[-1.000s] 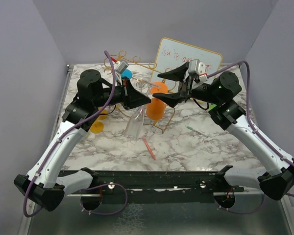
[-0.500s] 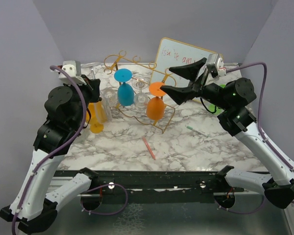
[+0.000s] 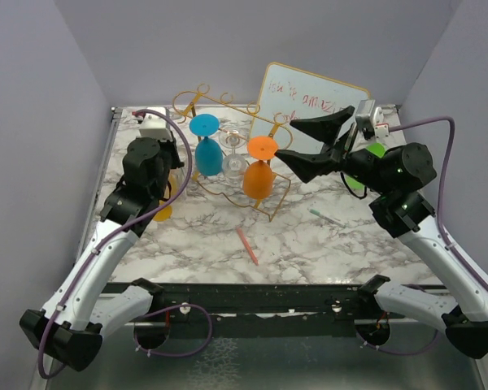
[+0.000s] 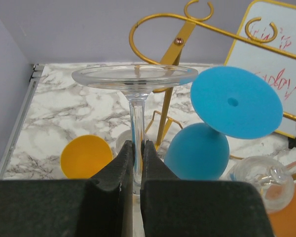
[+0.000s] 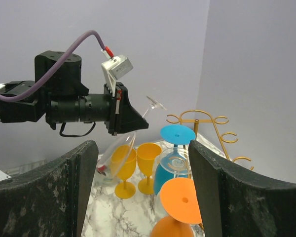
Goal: Place the wine glass upside down on the wine glass rack
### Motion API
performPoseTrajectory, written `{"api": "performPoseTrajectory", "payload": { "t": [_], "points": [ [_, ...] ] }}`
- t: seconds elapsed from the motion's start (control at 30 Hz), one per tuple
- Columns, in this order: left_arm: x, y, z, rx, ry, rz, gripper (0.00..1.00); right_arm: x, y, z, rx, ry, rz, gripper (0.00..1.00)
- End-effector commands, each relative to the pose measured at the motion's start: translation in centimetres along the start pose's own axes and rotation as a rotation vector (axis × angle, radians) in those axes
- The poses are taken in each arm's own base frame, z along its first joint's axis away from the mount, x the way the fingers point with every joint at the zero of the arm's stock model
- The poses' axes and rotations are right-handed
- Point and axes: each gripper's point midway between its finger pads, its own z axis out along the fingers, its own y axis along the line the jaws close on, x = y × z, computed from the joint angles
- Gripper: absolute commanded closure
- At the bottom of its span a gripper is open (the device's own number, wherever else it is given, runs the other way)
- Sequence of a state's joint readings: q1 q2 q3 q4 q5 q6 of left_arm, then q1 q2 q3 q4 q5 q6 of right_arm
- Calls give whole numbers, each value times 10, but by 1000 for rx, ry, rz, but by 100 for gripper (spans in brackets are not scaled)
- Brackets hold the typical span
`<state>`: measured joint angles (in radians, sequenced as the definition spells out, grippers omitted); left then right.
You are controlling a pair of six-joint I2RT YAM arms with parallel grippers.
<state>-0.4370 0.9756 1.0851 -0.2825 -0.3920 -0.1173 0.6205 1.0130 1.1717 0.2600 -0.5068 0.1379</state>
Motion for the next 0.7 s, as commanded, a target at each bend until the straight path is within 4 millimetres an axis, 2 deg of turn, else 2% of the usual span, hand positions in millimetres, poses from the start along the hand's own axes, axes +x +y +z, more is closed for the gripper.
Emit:
{"api": "performPoseTrajectory", "payload": {
  "t": [0.0,0.27,0.53,0.67],
  "points": [
    [-43,-4,6,70,-173,-10,100,-3,0,-8,32,-7,-16,21],
    [-42,-6,28,218,-195,-9,100,-4,-2,-14,48,-9,-52,20],
    [-25,-21,42,424,-159,-86,100,-3,-8,-17,81,2,-91,20],
    [-18,-24,43,454,-147,-91,100,-1,-10,-16,87,8,-98,20]
  ]
}}
